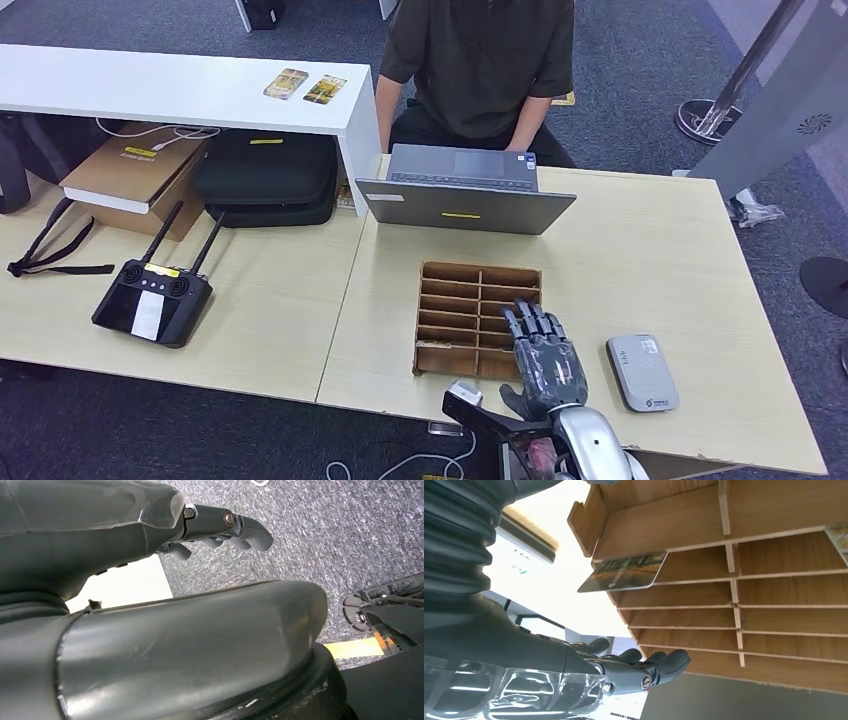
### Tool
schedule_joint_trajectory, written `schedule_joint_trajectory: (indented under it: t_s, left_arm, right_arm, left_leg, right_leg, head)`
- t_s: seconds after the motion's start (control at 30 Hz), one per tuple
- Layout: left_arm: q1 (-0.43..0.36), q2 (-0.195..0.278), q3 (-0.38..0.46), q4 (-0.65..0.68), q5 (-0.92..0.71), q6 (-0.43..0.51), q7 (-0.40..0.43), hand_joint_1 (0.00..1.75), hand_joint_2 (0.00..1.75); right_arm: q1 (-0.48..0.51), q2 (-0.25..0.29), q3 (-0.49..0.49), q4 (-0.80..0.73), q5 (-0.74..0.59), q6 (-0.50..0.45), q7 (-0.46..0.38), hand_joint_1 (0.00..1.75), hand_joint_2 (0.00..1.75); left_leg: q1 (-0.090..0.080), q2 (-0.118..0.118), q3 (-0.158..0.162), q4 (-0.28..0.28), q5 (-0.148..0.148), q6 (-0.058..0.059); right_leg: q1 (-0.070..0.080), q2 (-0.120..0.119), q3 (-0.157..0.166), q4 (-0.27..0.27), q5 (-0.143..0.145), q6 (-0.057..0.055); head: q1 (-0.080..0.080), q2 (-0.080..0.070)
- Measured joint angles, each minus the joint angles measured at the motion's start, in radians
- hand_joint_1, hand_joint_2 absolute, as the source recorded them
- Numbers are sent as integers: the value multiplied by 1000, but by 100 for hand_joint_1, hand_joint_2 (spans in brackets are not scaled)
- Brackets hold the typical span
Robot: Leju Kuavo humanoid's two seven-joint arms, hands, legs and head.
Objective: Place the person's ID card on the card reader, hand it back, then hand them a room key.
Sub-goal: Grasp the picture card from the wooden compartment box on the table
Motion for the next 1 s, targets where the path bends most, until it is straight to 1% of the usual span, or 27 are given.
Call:
schedule_joint_trajectory:
  t_s: [0.4, 0.43, 0.47, 0.53, 0.57, 0.6, 0.77, 0.93, 1.0]
  left_arm:
    - [0, 0, 0, 0, 0, 3, 0, 0, 0]
    - [0, 0, 0, 0, 0, 3, 0, 0, 0]
    - [0, 0, 0, 0, 0, 4, 0, 0, 0]
    - [0, 0, 0, 0, 0, 5, 0, 0, 0]
    - [0, 0, 0, 0, 0, 6, 0, 0, 0]
    - [0, 0, 0, 0, 0, 8, 0, 0, 0]
    - [0, 0, 0, 0, 0, 11, 0, 0, 0]
    - [0, 0, 0, 0, 0, 11, 0, 0, 0]
    - [0, 0, 0, 0, 0, 12, 0, 0, 0]
  right_arm:
    - [-25, 0, 2, 39, -13, 1, -11, 0, 175]
    - [-26, 0, 2, 40, -13, 1, -12, 15, 175]
    - [-26, 0, 2, 41, -13, 1, -12, 43, 175]
    - [-27, 0, 2, 42, -14, 0, -12, 129, 175]
    - [-27, 0, 2, 43, -15, -1, -13, 158, 175]
    - [-28, 0, 2, 43, -17, -3, -14, 173, 175]
    - [-30, 0, 2, 43, -22, -16, -16, 173, 175]
    - [-33, 0, 2, 43, -22, -21, -16, 158, 175]
    - [-35, 0, 2, 43, -22, -23, -16, 154, 175]
  left_leg:
    - [0, 0, 0, 0, 0, 0]
    - [0, 0, 0, 0, 0, 0]
    - [0, 0, 0, 0, 0, 0]
    - [0, 0, 0, 0, 0, 0]
    - [0, 0, 0, 0, 0, 0]
    - [0, 0, 0, 0, 0, 0]
    - [0, 0, 0, 0, 0, 0]
    - [0, 0, 0, 0, 0, 0]
    - [0, 0, 0, 0, 0, 0]
  right_leg:
    - [0, 0, 0, 0, 0, 0]
    - [0, 0, 0, 0, 0, 0]
    - [0, 0, 0, 0, 0, 0]
    - [0, 0, 0, 0, 0, 0]
    - [0, 0, 0, 0, 0, 0]
    - [0, 0, 0, 0, 0, 0]
    - [0, 0, 0, 0, 0, 0]
    - [0, 0, 0, 0, 0, 0]
    - [0, 0, 0, 0, 0, 0]
  head:
    - [0, 0]
    - [0, 0]
    - [0, 0]
    - [0, 0]
    - [0, 0]
    - [0, 0]
    - [0, 0]
    - [0, 0]
    - [0, 0]
